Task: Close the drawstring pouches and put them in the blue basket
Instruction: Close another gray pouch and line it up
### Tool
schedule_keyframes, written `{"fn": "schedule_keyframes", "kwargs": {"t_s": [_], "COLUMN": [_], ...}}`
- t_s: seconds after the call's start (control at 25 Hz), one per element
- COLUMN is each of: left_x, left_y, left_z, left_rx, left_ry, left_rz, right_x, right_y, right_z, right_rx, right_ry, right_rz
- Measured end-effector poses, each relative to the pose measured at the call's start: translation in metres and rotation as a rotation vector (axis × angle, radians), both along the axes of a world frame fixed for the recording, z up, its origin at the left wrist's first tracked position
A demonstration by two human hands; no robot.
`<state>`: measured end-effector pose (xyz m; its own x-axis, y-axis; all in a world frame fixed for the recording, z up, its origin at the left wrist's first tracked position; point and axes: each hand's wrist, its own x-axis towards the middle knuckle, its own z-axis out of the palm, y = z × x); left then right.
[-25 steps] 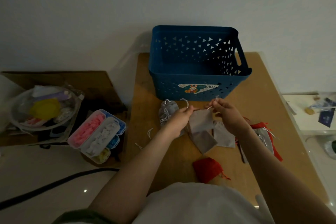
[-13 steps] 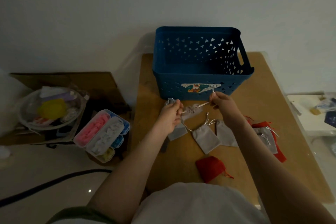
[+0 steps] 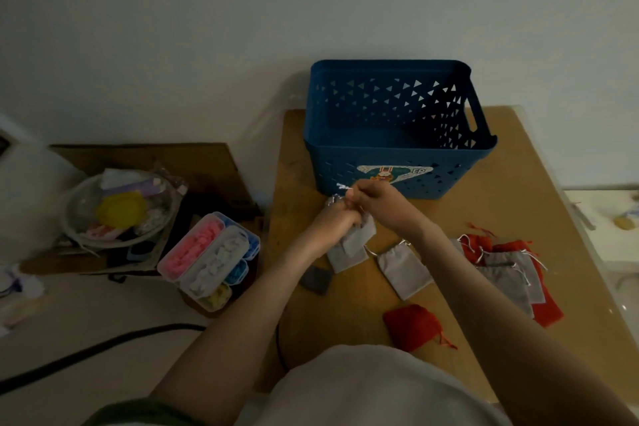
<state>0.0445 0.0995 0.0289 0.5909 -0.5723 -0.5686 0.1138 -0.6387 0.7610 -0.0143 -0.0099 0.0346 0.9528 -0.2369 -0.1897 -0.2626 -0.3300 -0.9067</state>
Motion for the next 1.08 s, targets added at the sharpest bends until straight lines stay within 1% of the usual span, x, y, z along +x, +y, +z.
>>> {"fn": "schedule_keyframes", "kwargs": {"t_s": [0.12,0.2,0.28,0.36,0.44,0.52,0.6,0.68,0.76,0.84,0.96,1.08], "left_x": [0.003,0.002,-0.001,-0.002,-0.002,-0.004,-0.004,-0.003,-0.004,-0.003,-0.002,0.0], "left_y": [0.013,0.015,0.011,0.01,0.009,0.008,0.006,0.005,0.007,0.01,0.012,0.012], "left_z": [0.004,0.007,0.01,0.011,0.011,0.012,0.016,0.015,0.012,0.011,0.01,0.002], "left_rx": [-0.103,-0.136,-0.037,0.04,0.015,-0.034,-0.019,0.032,0.024,-0.044,-0.145,-0.188], "left_ry": [-0.044,-0.187,-0.358,-0.466,-0.537,-0.564,-0.566,-0.537,-0.486,-0.404,-0.265,-0.151], "left_rz": [-0.025,-0.171,-0.316,-0.314,-0.263,-0.219,-0.203,-0.248,-0.268,-0.178,-0.034,0.062], "right_x": [0.002,0.004,0.005,0.007,0.006,0.004,0.003,0.002,0.002,0.0,-0.005,-0.005], "right_y": [-0.002,0.003,0.007,0.004,0.001,0.0,0.0,-0.001,-0.003,-0.004,-0.001,-0.001], "right_z": [0.007,0.016,0.024,0.029,0.031,0.033,0.038,0.04,0.037,0.031,0.016,0.01], "right_rx": [-0.035,0.021,0.077,0.063,0.084,0.104,0.118,0.138,0.13,0.149,0.152,0.045], "right_ry": [0.016,0.033,0.024,-0.013,-0.045,-0.05,-0.03,-0.027,-0.054,-0.056,0.042,0.056], "right_rz": [0.006,0.076,0.14,0.154,0.139,0.096,0.095,0.109,0.056,0.001,0.004,-0.033]}}
